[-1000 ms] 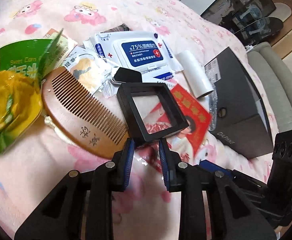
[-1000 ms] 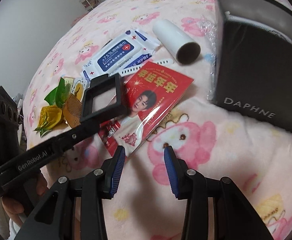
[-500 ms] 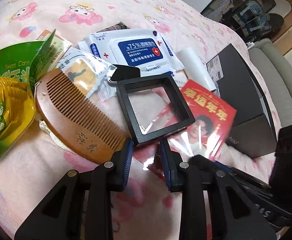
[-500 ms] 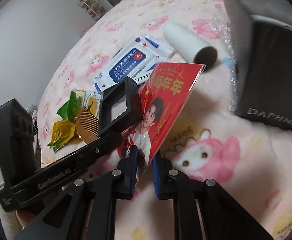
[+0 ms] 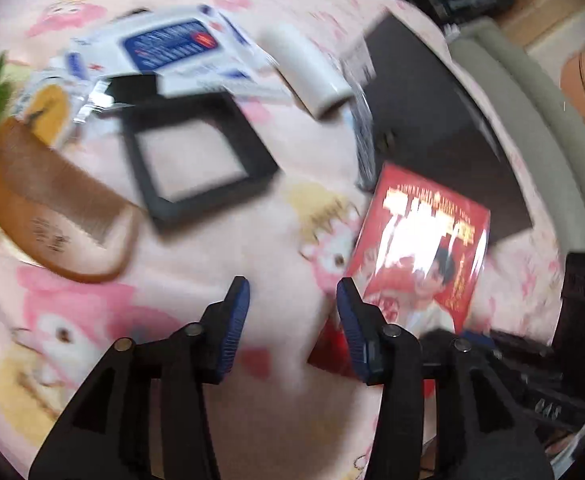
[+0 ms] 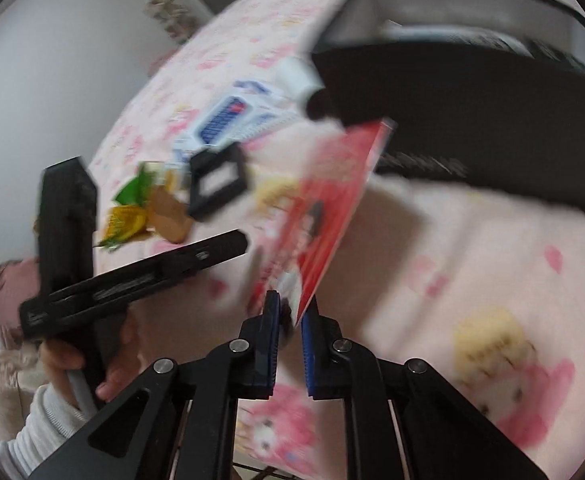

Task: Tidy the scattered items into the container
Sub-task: 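Lift the red envelope with the right gripper and carry it over the DAPHNE box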

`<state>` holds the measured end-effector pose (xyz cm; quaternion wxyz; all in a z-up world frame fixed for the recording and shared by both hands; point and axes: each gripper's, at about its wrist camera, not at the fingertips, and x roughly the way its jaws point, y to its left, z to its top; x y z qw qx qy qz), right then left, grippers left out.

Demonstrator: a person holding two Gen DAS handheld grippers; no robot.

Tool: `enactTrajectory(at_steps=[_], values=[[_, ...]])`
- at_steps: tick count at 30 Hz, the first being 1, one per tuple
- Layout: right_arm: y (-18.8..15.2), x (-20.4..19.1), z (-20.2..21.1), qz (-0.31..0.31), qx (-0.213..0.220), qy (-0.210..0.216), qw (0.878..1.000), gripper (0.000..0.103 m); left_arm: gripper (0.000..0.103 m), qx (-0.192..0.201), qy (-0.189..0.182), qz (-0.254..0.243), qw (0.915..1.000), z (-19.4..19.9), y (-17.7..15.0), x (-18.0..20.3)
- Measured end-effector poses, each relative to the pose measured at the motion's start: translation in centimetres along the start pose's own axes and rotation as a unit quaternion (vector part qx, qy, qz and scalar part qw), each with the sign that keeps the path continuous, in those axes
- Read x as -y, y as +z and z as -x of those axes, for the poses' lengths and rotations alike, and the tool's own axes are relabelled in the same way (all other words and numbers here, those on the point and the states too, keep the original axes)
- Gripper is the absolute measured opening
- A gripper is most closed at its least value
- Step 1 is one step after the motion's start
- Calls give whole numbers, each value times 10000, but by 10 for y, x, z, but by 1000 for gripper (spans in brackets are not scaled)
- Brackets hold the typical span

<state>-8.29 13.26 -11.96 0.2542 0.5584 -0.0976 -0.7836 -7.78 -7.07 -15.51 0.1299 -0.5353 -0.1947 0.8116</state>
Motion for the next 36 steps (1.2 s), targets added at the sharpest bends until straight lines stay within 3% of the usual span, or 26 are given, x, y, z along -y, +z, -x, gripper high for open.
enactTrajectory(at_steps=[3,9,13,17,22,26,28,30,36], values=[[-2,17,0,-295,-24,-255,9992,16,46,-21,-37,-164,9999,-3,-2,11],[0,21,2,-264,57,-605,9978,18,49,-147,-116,-170,9997,-9,-2,17],[0,26,-1,-323,40,-649,9974,18,49,-494,-753,-322,9954,-13,-6,27],[3,29,-1,-288,78,-765,9966,18,49,-404,-554,-449,9966,-11,-7,34],[5,35,-12,-335,62,-696,9970,21,49,-429,-413,-82,9982,-26,7,26],[5,34,-12,-270,174,-568,9979,21,60,-455,-345,-282,9980,-28,1,41],[4,35,-8,-312,208,-508,9980,20,57,-449,-380,-305,9978,-25,-2,47],[3,38,-3,-313,258,-360,9985,19,47,-476,-443,-306,9974,-22,-7,52],[-5,36,15,-59,415,-390,9984,19,41,-427,-268,-421,9978,-15,-19,81]])
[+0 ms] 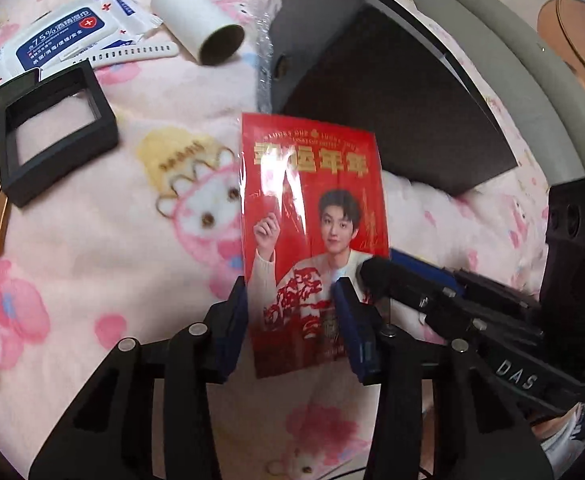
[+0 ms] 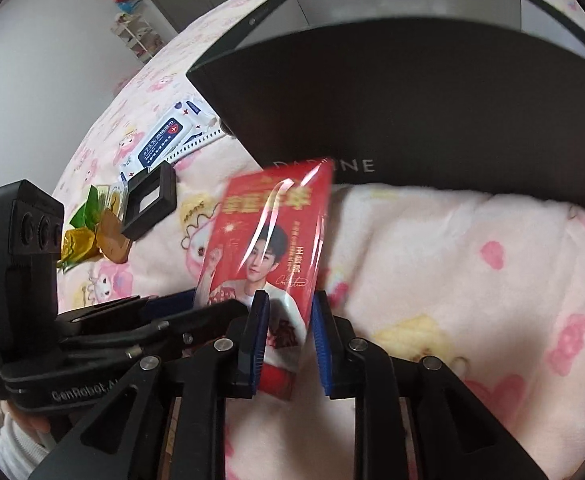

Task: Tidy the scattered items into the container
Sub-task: 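Lift the red envelope with the right gripper and carry it over the DAPHNE box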

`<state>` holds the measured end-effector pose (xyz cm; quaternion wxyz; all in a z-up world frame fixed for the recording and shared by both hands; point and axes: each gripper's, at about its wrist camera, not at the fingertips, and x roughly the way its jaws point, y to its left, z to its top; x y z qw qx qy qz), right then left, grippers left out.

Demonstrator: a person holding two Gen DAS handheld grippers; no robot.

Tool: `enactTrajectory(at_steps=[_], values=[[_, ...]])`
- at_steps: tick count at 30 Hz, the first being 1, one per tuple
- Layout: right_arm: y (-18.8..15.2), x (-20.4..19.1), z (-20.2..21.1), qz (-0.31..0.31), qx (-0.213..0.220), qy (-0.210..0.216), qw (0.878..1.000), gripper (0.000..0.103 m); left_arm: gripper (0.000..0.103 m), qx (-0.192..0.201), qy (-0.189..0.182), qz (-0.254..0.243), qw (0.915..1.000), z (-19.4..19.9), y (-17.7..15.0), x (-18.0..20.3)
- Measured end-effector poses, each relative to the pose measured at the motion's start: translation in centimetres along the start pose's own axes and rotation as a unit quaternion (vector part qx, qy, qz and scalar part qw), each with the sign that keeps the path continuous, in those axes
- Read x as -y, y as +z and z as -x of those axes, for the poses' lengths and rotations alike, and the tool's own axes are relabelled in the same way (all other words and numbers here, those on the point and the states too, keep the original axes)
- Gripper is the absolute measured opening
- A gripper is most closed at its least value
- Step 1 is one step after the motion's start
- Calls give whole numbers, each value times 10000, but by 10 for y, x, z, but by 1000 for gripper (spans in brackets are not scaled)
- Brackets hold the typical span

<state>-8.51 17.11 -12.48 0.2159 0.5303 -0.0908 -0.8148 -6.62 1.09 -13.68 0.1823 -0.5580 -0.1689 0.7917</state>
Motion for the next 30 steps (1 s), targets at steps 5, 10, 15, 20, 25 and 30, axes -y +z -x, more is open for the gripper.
enactTrajectory(at_steps=[5,10,15,20,25,30], values=[[3,10,27,-86,283,159,9994,17,37,208,-239,162,9994,12,-5,12],[12,13,69,-80,787,233,9966,17,36,129,-545,124,9984,16,1,39],[23,22,104,-52,1222,270,9921,17,35,240,-660,-147,9974,27,17,72],[38,32,119,-2,1453,214,9892,17,35,493,-489,-510,9963,37,43,104],[70,50,128,145,1621,142,9866,17,35,735,-466,-659,9940,45,80,120],[104,74,130,88,1793,102,9837,17,35,834,-321,-840,9925,33,118,144]])
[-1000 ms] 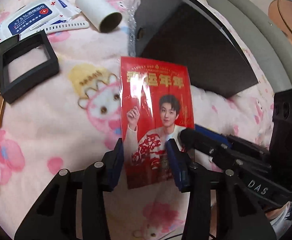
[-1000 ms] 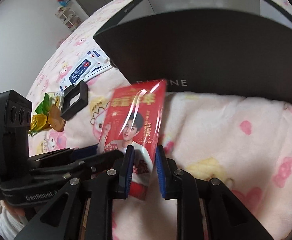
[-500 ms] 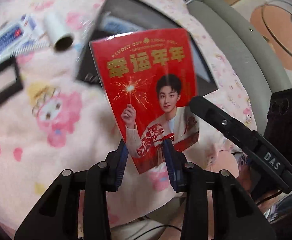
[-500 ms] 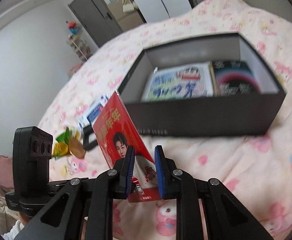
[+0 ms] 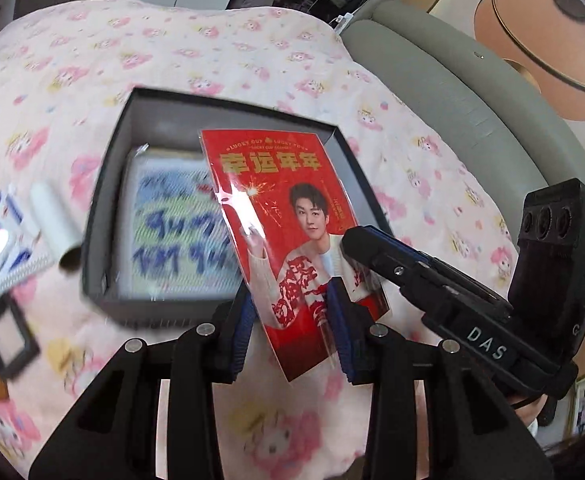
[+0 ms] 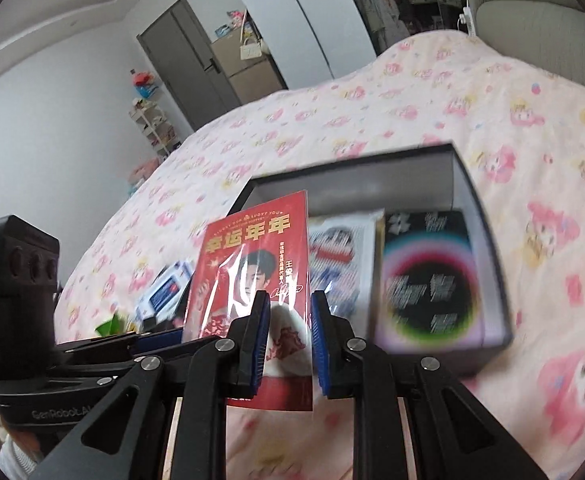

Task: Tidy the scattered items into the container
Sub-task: 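Lift the red envelope with the right gripper and carry it over the DAPHNE box, then lower the red envelope into the box beside the Smart Devil box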

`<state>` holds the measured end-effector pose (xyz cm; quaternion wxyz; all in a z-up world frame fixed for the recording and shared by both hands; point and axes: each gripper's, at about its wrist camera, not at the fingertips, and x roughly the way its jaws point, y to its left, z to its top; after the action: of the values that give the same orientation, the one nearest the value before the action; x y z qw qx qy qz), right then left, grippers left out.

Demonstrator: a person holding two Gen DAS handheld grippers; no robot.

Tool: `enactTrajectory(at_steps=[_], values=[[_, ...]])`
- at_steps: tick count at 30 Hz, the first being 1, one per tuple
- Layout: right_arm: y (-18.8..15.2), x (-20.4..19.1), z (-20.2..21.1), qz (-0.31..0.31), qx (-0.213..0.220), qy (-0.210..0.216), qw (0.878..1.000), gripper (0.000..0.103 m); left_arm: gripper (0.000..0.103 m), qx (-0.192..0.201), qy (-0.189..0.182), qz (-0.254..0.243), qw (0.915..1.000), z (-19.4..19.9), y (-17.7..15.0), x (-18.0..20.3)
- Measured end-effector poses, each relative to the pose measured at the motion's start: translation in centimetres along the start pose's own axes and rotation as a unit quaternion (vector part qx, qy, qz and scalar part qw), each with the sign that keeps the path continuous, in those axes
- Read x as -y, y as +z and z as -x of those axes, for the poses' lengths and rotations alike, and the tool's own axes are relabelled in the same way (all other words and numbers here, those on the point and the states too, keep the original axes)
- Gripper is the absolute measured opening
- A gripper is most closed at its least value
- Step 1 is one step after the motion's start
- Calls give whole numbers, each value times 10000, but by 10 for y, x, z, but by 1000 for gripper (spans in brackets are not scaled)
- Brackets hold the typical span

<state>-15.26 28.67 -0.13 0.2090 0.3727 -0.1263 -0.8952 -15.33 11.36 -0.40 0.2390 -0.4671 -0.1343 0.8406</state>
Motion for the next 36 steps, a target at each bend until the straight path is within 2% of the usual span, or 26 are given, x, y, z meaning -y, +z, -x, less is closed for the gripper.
enactTrajectory(at_steps=[4,10,13,18,23,27,30,36], values=[[20,20,-10,36,48,-6,10000,17,35,-97,55,-80,9999,-23,22,8],[24,50,-26,-77,2,-294,9995,18,35,-359,200,-161,9990,-62,34,18],[25,58,-31,24,-15,-451,9990,18,36,-427,239,-150,9987,-74,34,21],[25,74,-40,-143,-103,-380,9991,17,35,-602,384,-101,9974,-94,34,18],[23,78,-42,-71,-168,-551,9983,17,35,-791,317,35,9964,-107,34,14],[23,89,-48,-206,-259,-531,9980,17,35,-1000,351,69,9943,-120,36,14],[23,94,-49,-239,-239,-600,9976,17,35,-1187,154,344,9922,-130,36,9],[21,91,-52,-97,-219,-656,9976,17,35,-1250,309,452,9906,-135,29,5]])
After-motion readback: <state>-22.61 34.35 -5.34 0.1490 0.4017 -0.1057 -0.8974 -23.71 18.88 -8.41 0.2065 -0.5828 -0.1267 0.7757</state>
